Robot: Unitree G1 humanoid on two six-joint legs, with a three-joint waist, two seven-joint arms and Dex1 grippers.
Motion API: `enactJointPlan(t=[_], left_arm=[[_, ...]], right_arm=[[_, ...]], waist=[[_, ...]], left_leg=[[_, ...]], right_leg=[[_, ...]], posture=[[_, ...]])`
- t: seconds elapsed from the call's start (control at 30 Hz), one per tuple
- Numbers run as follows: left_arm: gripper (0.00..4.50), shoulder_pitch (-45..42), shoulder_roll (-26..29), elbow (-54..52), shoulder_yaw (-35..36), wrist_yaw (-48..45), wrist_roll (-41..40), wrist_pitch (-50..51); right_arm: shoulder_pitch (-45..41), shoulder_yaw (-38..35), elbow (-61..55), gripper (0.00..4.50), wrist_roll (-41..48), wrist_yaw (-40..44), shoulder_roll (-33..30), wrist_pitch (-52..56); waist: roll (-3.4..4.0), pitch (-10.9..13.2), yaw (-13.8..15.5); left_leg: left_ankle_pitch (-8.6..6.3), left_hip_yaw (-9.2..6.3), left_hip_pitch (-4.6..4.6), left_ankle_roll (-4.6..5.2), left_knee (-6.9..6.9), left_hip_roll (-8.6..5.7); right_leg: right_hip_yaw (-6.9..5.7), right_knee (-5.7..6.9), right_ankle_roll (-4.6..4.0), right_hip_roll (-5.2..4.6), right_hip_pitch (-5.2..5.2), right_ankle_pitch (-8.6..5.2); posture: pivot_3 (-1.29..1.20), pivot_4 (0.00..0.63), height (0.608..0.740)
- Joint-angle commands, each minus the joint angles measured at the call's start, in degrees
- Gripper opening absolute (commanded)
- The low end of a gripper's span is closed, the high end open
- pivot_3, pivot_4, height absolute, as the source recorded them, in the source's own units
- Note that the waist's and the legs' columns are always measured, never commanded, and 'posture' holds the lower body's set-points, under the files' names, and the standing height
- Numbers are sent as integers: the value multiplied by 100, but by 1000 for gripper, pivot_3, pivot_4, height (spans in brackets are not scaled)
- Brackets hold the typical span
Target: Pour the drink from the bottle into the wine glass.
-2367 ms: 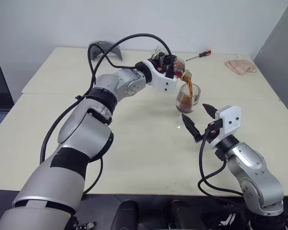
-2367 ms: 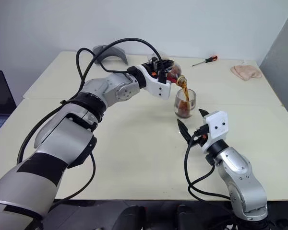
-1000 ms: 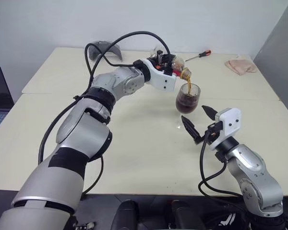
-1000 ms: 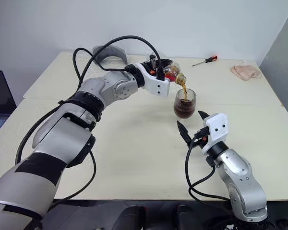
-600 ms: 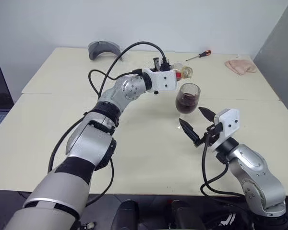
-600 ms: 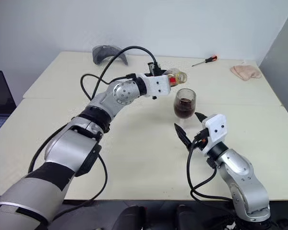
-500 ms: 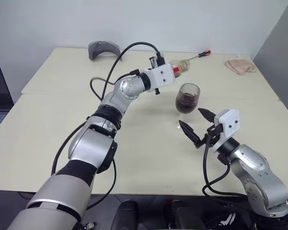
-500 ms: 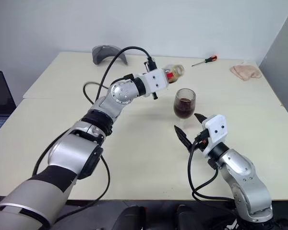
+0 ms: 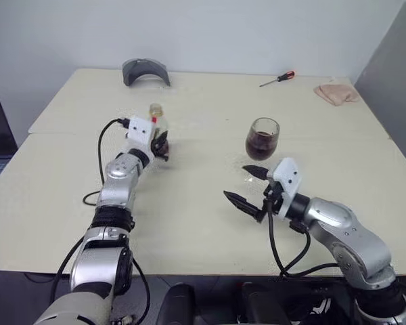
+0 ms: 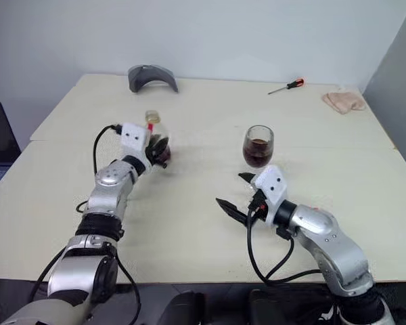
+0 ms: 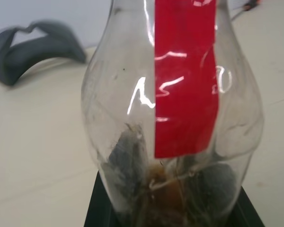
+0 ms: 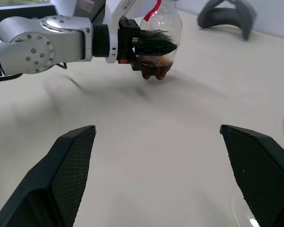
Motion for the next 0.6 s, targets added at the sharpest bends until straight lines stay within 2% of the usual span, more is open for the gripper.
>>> enactJointPlan(t=[0.03, 0.37, 0.47, 0.6], left_arm=[[752, -31, 61, -103, 213, 187, -172, -227], [752, -264, -33, 903, 491, 325, -440, -501], [1765, -216, -42, 932, 535, 257, -539, -571], [3119, 241, -59, 172, 505, 164, -614, -530]], right_arm=[[-256, 160, 96, 4500, -5, 210, 42, -62], [-503, 305, 164, 4500, 36, 315, 172, 12], [-495, 280, 126, 4500, 59, 328, 153, 45], [-401, 164, -8, 4500, 137, 334, 79, 136]], waist=[[-3, -2, 49], [-7, -5, 49], [-7, -6, 48], [-6, -6, 43]], left_leg=[[0, 1, 0, 1, 1, -2], [-12, -1, 0, 21, 0, 0], [-12, 1, 0, 21, 0, 0], [-12, 2, 0, 20, -2, 2]], right_leg=[[0, -2, 0, -2, 2, 0], [-3, -3, 0, -2, 3, 1], [-1, -3, 0, -2, 3, 1], [-1, -4, 0, -2, 2, 1]], posture=[[0, 150, 740], [0, 150, 740], [0, 150, 740], [0, 150, 740]])
